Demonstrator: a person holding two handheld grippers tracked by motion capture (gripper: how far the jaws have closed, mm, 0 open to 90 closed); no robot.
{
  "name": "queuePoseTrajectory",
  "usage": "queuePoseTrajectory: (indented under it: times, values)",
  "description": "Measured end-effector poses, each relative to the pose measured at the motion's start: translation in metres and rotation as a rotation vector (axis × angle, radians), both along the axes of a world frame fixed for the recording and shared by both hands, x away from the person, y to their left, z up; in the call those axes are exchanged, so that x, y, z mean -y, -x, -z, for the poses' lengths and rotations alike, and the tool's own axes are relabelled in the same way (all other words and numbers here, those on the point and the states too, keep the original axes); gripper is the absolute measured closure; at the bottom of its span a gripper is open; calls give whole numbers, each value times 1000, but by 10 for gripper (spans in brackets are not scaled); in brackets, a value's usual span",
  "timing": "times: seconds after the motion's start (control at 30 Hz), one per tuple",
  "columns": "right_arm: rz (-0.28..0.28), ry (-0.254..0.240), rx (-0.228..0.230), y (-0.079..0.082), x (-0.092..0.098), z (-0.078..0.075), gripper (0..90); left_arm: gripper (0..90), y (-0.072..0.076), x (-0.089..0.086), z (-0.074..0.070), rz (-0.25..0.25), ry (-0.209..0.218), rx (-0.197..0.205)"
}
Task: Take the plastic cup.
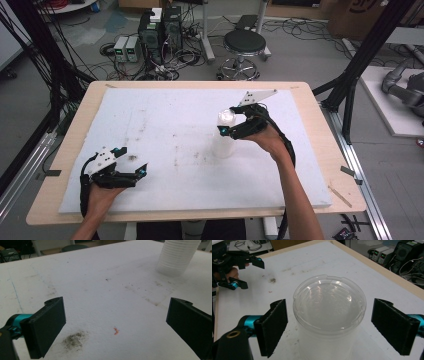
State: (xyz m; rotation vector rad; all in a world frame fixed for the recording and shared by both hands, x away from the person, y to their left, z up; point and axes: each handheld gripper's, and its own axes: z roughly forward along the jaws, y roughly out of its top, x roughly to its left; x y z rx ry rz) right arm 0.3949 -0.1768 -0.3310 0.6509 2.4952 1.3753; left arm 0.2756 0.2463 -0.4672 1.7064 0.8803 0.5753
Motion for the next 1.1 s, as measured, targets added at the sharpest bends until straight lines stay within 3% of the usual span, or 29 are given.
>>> queuePoseTrajectory:
  times: [0.23,0.43,1.1]
  values:
    - [0,31,-23,-3,-8,6,134,25,0,0,0,3,-1,-1]
    - [4,10,-22,-4,-7,11,138,25,0,-1,0,4,-2,0]
    - [7,42,-45,-7,-9,16,216,25,0,-1,0,3,-1,-2]
